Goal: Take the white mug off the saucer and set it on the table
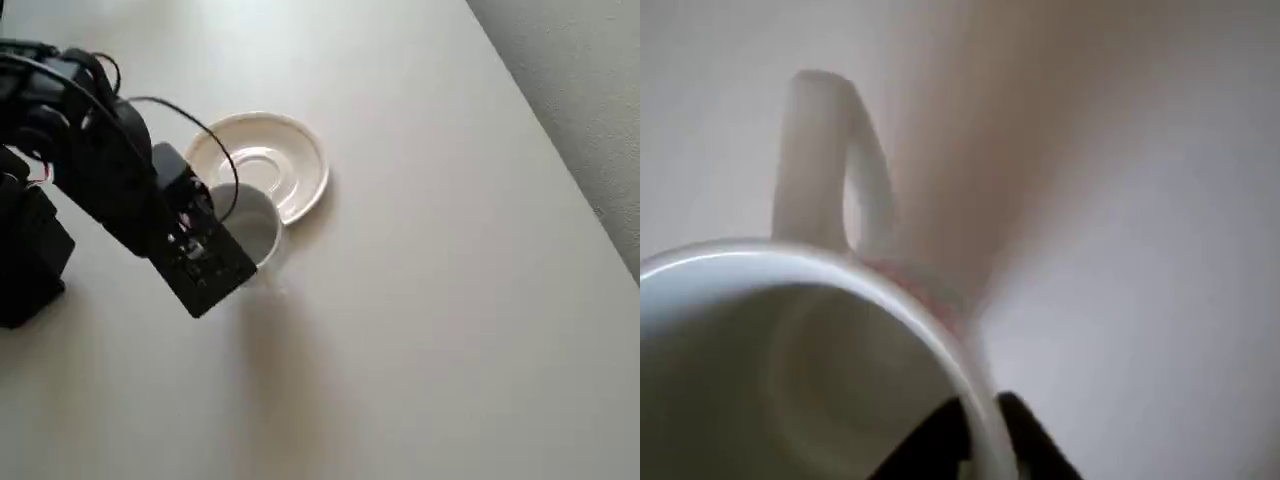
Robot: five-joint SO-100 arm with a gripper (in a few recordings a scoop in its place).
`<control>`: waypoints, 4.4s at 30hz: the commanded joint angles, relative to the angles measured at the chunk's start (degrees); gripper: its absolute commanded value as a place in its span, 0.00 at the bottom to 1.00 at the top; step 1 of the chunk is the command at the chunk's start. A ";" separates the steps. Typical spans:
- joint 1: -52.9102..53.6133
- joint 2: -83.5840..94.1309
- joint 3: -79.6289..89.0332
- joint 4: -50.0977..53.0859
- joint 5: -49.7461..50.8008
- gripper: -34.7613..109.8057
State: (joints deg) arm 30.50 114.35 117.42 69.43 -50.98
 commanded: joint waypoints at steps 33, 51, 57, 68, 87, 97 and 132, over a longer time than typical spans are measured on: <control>10.02 -4.66 0.26 -13.54 -18.28 0.37; 3.43 33.31 4.75 -12.57 21.18 0.37; -9.84 71.37 21.97 -7.73 32.96 0.37; -28.74 74.44 30.23 10.55 44.30 0.23; -28.48 74.53 51.50 8.26 43.68 0.23; -28.92 74.53 51.50 8.26 43.51 0.25; -28.92 74.53 51.50 8.26 43.51 0.25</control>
State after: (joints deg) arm 1.23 188.70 169.01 77.70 -7.56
